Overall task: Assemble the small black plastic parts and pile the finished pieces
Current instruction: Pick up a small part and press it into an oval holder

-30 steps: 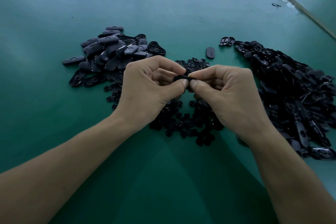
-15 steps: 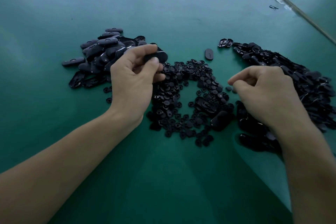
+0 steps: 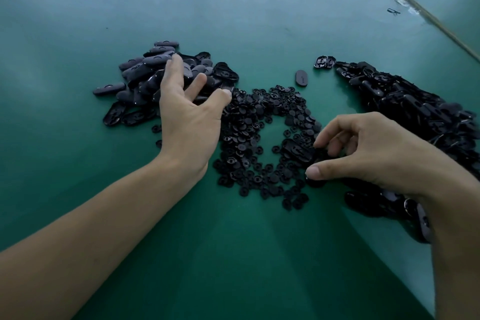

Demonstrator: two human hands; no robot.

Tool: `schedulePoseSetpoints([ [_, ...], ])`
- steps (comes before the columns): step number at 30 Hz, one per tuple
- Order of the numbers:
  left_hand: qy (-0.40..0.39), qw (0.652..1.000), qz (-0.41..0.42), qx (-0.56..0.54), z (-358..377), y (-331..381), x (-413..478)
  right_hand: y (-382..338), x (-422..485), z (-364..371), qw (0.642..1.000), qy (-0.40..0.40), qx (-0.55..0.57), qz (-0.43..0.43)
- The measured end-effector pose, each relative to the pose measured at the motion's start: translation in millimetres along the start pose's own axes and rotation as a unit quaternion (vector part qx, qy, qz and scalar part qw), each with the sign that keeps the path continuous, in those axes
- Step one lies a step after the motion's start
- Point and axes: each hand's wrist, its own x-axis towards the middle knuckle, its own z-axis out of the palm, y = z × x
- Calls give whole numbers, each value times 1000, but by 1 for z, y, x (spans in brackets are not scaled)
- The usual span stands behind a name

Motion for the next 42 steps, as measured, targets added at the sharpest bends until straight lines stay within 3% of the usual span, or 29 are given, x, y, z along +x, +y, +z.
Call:
schedulePoseSetpoints([
  [10, -107, 981, 138, 86, 2, 3, -15, 1, 2, 4, 996, -12, 69, -60],
  [13, -161, 975, 137, 69, 4, 7, -20, -3, 1, 6, 985, -28, 138, -97],
  [17, -206, 968, 125, 76, 4, 8, -22, -7, 8, 17, 952, 42, 274, -132],
  [24, -254, 954, 118, 103, 2, 5, -22, -10, 15, 34, 925, 79, 354, -112],
  [30, -265, 949, 125, 115, 3, 4, -21, -7, 20, 42, 927, 94, 346, -107],
  [36, -242, 952, 131, 136, 4, 4, -23, -1, 25, 45, 948, 172, 204, -175],
  [42, -247, 952, 121, 134, 3, 5, -21, -1, 26, 46, 943, 179, 212, -183],
])
